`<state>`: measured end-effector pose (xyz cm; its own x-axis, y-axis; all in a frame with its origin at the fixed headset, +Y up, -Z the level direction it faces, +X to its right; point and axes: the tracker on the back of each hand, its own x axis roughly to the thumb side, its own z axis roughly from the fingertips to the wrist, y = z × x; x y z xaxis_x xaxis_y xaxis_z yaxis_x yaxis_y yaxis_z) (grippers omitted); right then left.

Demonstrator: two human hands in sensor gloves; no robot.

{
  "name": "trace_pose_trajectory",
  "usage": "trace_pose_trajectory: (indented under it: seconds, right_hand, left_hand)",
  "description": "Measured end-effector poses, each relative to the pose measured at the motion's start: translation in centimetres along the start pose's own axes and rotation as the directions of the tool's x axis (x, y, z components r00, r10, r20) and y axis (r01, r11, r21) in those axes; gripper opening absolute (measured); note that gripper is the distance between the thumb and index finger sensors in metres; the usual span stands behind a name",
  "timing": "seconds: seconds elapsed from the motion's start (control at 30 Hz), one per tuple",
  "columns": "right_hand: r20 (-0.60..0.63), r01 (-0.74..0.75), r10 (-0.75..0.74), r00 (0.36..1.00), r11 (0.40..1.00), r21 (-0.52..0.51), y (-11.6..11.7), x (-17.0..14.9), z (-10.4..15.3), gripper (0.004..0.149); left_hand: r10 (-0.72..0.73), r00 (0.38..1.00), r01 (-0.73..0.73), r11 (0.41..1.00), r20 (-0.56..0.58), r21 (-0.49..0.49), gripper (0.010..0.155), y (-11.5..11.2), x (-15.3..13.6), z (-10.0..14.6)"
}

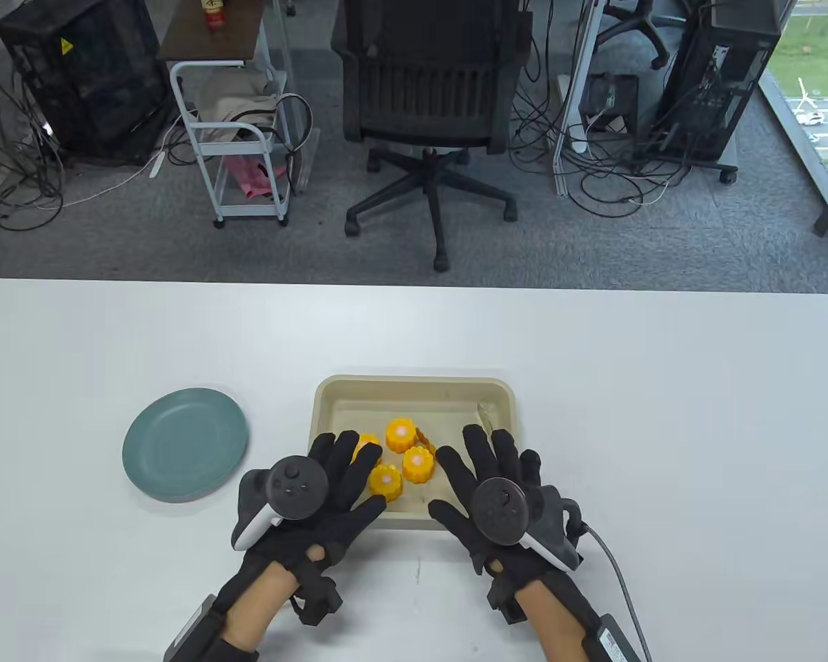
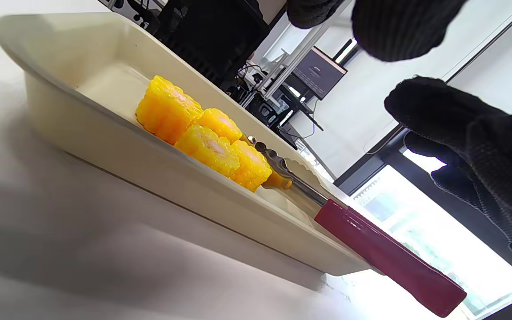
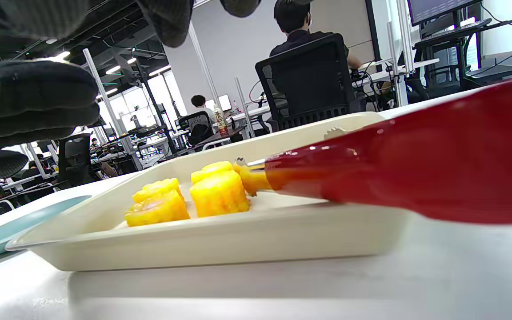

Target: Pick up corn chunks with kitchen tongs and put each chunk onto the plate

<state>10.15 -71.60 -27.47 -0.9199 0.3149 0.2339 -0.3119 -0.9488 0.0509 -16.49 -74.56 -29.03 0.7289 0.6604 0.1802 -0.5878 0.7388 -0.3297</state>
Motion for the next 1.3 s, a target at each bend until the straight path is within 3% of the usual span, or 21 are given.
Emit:
trace_pose_trajectory:
  seconds: [0.5,0.73,0.9,1.03,1.3]
  right_hand:
    - [-0.009,0.005,-0.005,1.000,1.000,0.004,-0.1,-0.1,0.0,0.072]
    - [-0.026,0.020,-0.021,0.999,0.999,-0.033,-1.3,0.0,-0.1,0.073]
    - [-0.094,0.043,-0.047,0.994,0.998,-0.048,-2.4,-0.3,-1.0,0.076]
    - [-0.195,0.042,-0.042,0.980,0.999,-0.004,-2.6,-0.5,-2.1,0.079]
    - [-0.391,-0.029,0.079,0.917,0.991,0.133,-0.1,-0.9,-4.3,0.094]
  left_hand:
    - [0.016,1.000,-0.016,1.000,-0.009,-0.004,0.075,0.2,-0.1,0.2]
    - [0.025,1.000,-0.025,1.000,-0.017,0.003,0.075,0.4,-0.3,0.2]
    - [0.037,0.999,-0.037,0.999,-0.018,0.009,0.075,0.7,-0.5,0.3]
    - [0.040,0.999,-0.040,0.999,-0.021,0.011,0.075,0.8,-0.7,0.3]
    - [0.046,0.999,-0.046,0.999,-0.025,0.019,0.075,1.0,-0.8,0.3]
